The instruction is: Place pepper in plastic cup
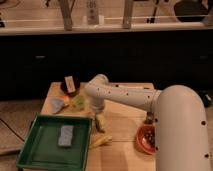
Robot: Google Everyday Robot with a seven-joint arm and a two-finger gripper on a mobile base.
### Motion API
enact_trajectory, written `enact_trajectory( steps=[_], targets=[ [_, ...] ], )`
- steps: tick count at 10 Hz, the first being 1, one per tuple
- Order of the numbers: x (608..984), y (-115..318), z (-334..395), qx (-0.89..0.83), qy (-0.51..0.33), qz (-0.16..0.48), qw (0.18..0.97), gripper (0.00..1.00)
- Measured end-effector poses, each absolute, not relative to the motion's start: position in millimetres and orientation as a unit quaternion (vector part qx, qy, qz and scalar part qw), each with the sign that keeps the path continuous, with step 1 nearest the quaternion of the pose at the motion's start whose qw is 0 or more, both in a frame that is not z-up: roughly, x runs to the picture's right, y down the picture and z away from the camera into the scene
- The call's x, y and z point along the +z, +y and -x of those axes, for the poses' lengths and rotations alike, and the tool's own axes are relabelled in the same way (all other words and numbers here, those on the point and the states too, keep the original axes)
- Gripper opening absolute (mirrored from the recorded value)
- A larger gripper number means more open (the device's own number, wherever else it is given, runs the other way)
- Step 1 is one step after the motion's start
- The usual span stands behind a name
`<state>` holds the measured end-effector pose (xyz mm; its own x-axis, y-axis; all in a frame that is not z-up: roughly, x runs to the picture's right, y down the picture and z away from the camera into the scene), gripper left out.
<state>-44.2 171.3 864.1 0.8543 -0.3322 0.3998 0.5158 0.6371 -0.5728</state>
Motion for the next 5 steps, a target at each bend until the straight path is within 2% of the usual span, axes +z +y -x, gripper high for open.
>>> enact_trajectory(
  steps=[1,5],
  targets=[
    [866.3,172.7,43.4,-0.235,-0.129,0.356,0.895,0.75],
    [870.1,176.4,43.4,-0.234,-0.126,0.362,0.893,0.37]
  ],
)
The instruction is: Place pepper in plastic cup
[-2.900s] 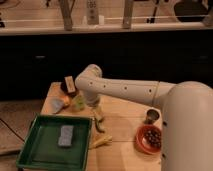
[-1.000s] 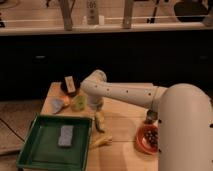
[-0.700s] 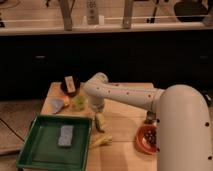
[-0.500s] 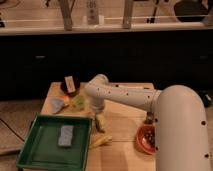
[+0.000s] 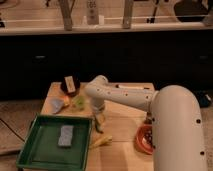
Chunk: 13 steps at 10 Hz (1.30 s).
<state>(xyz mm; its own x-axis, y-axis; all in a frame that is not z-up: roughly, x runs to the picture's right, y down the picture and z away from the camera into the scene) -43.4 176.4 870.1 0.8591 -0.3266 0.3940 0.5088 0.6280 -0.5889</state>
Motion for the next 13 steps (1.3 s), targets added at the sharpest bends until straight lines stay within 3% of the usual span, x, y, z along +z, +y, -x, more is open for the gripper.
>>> enact_trajectory(
  steps=[2,4,13],
  targets=[
    [866.9,175.2,40.9,-0.234,-0.123,0.363,0.893,0.14],
    [861.7,171.7,41.1,-0.237,-0.122,0.360,0.894,0.01],
    [819.4,112.8,14.2,-0.250,-0.102,0.315,0.910,0.00]
  ],
)
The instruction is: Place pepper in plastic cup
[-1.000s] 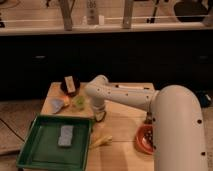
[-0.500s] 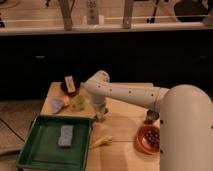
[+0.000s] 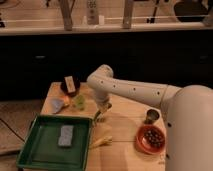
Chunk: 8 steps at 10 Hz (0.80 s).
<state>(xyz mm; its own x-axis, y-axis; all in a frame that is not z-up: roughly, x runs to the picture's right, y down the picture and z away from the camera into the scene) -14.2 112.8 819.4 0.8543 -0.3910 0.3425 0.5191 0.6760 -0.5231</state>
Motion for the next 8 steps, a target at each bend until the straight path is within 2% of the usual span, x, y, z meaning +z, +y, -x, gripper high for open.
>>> enact_trajectory(
  steps=[8],
  targets=[
    [795.5,88.0,3.5,-0.269,-0.114,0.294,0.910,0.00]
  ],
)
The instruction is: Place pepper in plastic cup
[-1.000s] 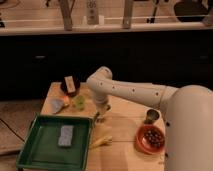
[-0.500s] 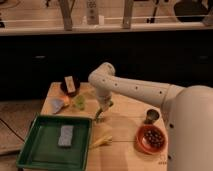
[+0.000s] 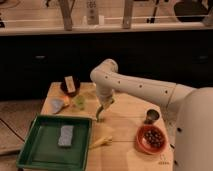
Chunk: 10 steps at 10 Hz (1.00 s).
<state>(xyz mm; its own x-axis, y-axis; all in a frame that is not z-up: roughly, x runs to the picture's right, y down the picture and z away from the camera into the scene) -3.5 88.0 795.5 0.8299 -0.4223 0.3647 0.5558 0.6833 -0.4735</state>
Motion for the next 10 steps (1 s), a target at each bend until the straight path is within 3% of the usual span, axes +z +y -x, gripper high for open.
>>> enact_trajectory(
  steps=[10],
  targets=[
    [775.0,54.0,61.8,-0.329,-0.162,0.262,0.893,0.00]
  ],
)
